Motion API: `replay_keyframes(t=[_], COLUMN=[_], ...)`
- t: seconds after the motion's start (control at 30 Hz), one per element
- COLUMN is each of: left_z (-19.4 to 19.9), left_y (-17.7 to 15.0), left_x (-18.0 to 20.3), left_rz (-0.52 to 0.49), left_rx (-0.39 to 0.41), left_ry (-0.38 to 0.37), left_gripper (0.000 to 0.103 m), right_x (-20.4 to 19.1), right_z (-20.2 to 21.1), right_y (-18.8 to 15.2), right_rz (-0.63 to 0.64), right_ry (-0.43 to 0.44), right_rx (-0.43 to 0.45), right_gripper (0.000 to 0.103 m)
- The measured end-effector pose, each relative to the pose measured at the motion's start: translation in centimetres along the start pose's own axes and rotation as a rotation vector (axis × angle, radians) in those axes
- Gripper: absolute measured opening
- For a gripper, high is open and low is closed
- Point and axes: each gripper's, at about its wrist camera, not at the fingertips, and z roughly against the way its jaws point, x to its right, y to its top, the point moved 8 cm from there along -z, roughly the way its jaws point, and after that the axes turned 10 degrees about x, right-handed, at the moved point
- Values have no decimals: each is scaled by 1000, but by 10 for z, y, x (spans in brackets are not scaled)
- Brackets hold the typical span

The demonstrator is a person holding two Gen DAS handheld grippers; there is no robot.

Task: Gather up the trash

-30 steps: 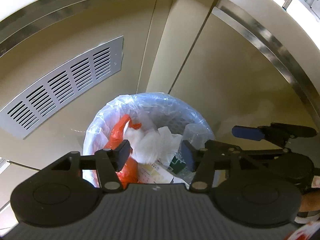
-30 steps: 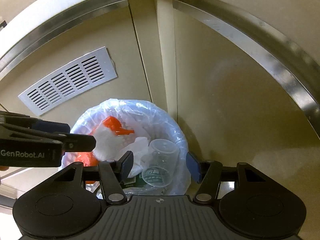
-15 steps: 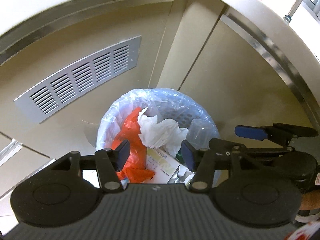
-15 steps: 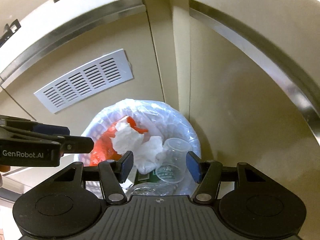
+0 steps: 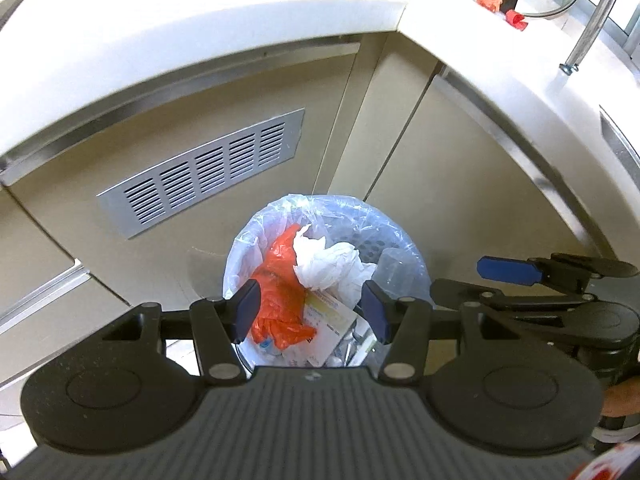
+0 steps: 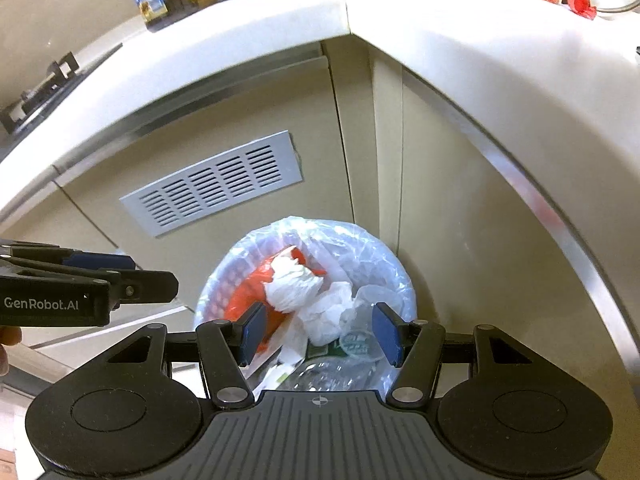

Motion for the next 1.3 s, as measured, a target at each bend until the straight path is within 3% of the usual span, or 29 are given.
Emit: replay_keyframes(t=[0.37, 0.67, 0.93, 1.3], left_z=[60, 92, 95, 66], left_y=[2, 39, 93, 155], left_x=[11, 12, 19, 52], left_rz=[-29, -63, -123, -173], left_rx=[19, 100, 201, 239], left_ry=[-10, -62, -139, -235], left_gripper=[52, 52, 52, 52], right_x=[2, 5, 14, 49], right_z=[78, 122, 137, 146], right_y=[10, 37, 76, 123], right_rz=[-86, -148, -191, -242], right_ry=[23, -9, -92, -240], right_rx=[26, 109, 231, 339], right_gripper=[63, 66, 66, 66])
